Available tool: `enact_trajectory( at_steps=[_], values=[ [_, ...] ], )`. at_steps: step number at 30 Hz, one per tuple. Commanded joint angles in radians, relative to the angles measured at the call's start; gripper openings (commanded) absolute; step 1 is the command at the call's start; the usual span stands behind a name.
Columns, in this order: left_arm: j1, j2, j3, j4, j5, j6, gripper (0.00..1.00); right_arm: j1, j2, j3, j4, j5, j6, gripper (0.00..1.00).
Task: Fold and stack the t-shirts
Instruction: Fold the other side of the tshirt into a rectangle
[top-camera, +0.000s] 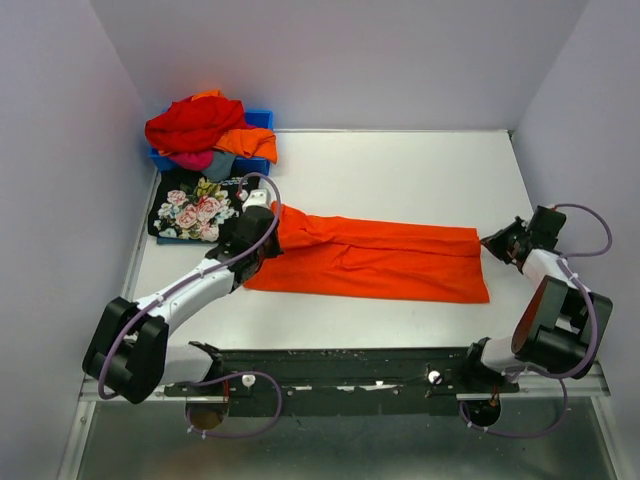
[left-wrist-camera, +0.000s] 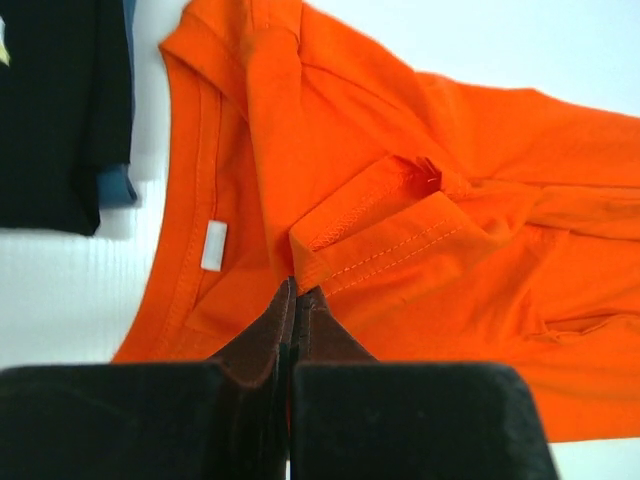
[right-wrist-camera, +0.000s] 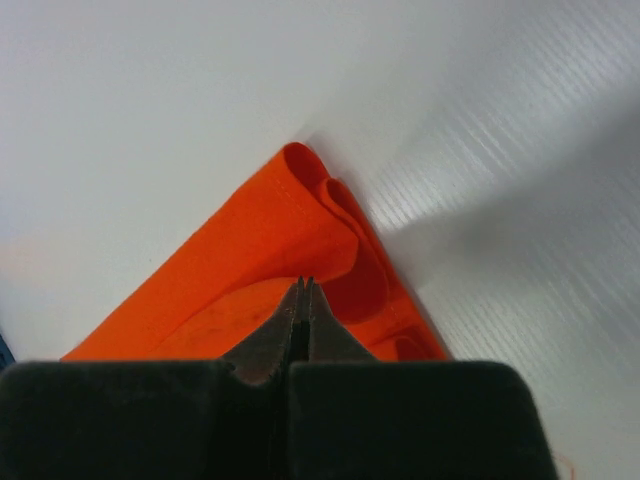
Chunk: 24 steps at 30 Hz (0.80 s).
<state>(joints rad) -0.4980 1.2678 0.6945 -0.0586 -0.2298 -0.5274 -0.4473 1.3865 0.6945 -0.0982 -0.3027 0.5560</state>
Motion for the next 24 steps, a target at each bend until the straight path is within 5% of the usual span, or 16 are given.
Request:
enact_trajectory(
  at_steps=[1,16,18,19,24],
  values=[
    [-0.004,-0.034,-0.065,-0.046,0.067,-0.095,0.0,-0.01,-0.012,-0.062,0.061,0.054,0.05,0.01],
    [-0.004,-0.081,-0.22,0.032,0.132,-0.175,0.0,-0.016,-0.132,-0.139,0.083,0.154,0.085,0.04],
    [-0.004,-0.082,-0.227,0.026,0.127,-0.184,0.21,-0.018,-0.124,-0.15,0.083,0.146,0.093,0.34],
    [-0.005,-0.093,-0.227,0.022,0.124,-0.184,0.35,-0.018,-0.133,-0.162,0.087,0.14,0.085,0.41],
    [-0.008,-0.249,-0.205,-0.03,0.054,-0.172,0.51,-0.018,-0.246,-0.194,0.146,0.105,0.047,0.51]
  ],
)
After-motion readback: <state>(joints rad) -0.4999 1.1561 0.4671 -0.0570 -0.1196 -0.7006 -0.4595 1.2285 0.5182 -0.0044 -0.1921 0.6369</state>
